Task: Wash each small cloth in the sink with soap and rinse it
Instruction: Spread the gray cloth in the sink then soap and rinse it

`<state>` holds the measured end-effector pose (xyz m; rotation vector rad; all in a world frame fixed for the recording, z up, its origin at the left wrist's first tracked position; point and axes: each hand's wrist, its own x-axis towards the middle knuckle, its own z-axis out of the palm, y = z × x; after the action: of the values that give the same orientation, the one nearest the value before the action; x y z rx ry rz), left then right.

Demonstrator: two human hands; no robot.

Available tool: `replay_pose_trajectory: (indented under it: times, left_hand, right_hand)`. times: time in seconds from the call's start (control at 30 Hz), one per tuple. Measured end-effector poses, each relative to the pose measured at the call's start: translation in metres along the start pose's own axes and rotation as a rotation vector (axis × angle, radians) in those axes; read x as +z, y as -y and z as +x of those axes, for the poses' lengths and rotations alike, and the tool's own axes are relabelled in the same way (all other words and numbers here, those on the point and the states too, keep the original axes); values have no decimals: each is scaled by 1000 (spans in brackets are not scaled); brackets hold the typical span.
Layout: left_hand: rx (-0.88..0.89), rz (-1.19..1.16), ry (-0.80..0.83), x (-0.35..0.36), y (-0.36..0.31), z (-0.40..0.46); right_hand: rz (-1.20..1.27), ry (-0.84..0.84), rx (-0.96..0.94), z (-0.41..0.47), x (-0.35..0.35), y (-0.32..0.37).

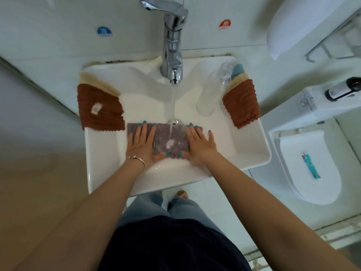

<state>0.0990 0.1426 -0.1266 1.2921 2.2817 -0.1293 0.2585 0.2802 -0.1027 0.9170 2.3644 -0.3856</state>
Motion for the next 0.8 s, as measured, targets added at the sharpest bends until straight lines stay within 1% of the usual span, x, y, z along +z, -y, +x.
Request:
replay_pose_trajectory:
  times: [0.13,0.23,0.37,0.47,0.57,0.63,0.67,0.73,0.8]
  left_hand:
    - [-38,-45,-10,2,-14,-2]
    - [-42,-59,-4,1,-14,-4]
    - [-42,-34,-6,3,-14,-6]
    - [-43,-27,-17,3,-13,-3]
    - [-45,-48,-18,4,-13,0]
    - [-42,-55,-21,5,-12,-1]
    - [-41,-55,-24,5,-12,-1]
    - [-38,-59,-38,6,-11,0]
    - [-31,-63,-48,6,-11,-1]
  right_hand:
    - [117,-21,64,-16,-10,3]
    - [293,-78,36,-32,-32,11]
    - [582,-204,-16,-51,-79,28]
    - [765,-340,-24,-65,-129,37]
    - [745,-564,-66,-72,-181,49]
    - [685,-746,-172,-70,-209,59]
    - [598,-808,-229,-66,-218,64]
    - [317,-837,-264,-56,-225,72]
    - [130,-785,-234,-47,-225,79]
